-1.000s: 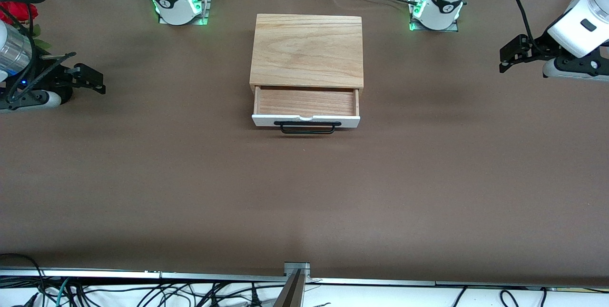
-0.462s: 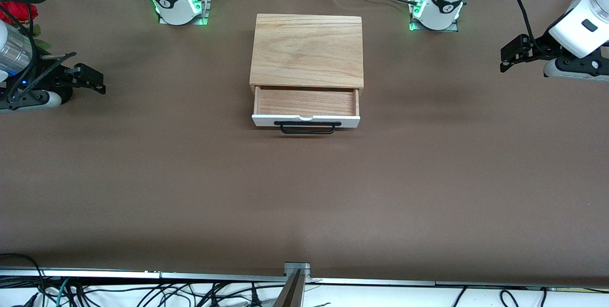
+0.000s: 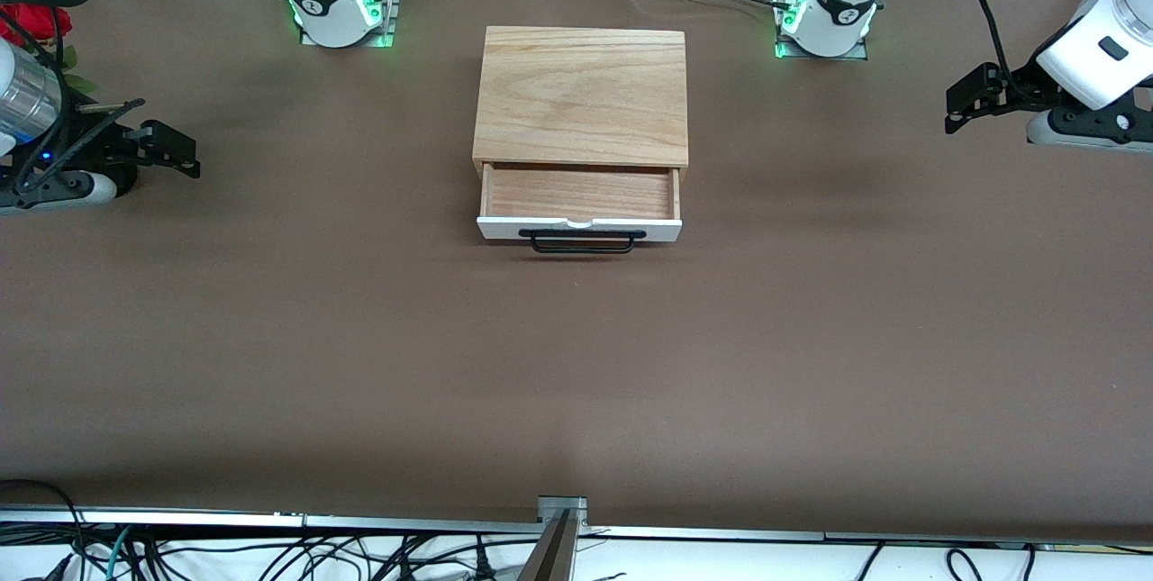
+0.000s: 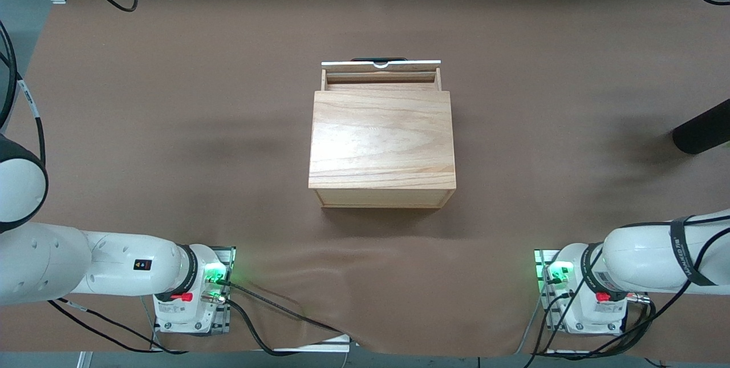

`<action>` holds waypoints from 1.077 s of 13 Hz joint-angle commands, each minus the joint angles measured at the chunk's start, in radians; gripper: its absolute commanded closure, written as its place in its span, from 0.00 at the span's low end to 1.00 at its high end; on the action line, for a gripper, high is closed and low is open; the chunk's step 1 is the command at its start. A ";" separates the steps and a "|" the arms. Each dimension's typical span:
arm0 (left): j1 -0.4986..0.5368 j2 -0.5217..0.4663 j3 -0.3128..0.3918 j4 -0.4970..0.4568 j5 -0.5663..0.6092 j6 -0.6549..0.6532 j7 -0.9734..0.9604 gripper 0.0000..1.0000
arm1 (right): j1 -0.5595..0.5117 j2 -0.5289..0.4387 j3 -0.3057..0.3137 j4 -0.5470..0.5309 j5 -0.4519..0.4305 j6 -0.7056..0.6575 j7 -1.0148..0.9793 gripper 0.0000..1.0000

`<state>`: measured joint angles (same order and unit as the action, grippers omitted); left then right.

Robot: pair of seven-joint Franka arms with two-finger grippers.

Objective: Close drawer with both arms simultaneously

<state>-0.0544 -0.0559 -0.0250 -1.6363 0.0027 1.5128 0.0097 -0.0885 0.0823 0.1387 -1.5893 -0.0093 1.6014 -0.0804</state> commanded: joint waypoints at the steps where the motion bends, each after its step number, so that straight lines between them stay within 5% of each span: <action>1: 0.005 0.008 -0.001 0.023 -0.020 -0.020 0.006 0.00 | -0.005 -0.009 0.009 -0.004 -0.015 -0.009 0.011 0.00; 9: 0.005 0.011 -0.003 0.018 -0.027 -0.029 0.007 0.00 | -0.005 -0.009 0.009 -0.004 -0.008 -0.011 0.011 0.00; 12: 0.011 0.051 -0.001 0.015 -0.229 -0.020 0.006 0.00 | -0.004 0.000 0.022 -0.001 0.034 0.000 0.013 0.00; 14: -0.001 0.097 -0.010 0.013 -0.329 0.038 0.006 0.00 | 0.013 0.037 0.025 0.003 0.147 0.012 0.014 0.00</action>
<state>-0.0530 -0.0103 -0.0270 -1.6399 -0.2465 1.5123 0.0097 -0.0861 0.0919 0.1530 -1.5908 0.0612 1.6018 -0.0801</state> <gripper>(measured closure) 0.000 0.000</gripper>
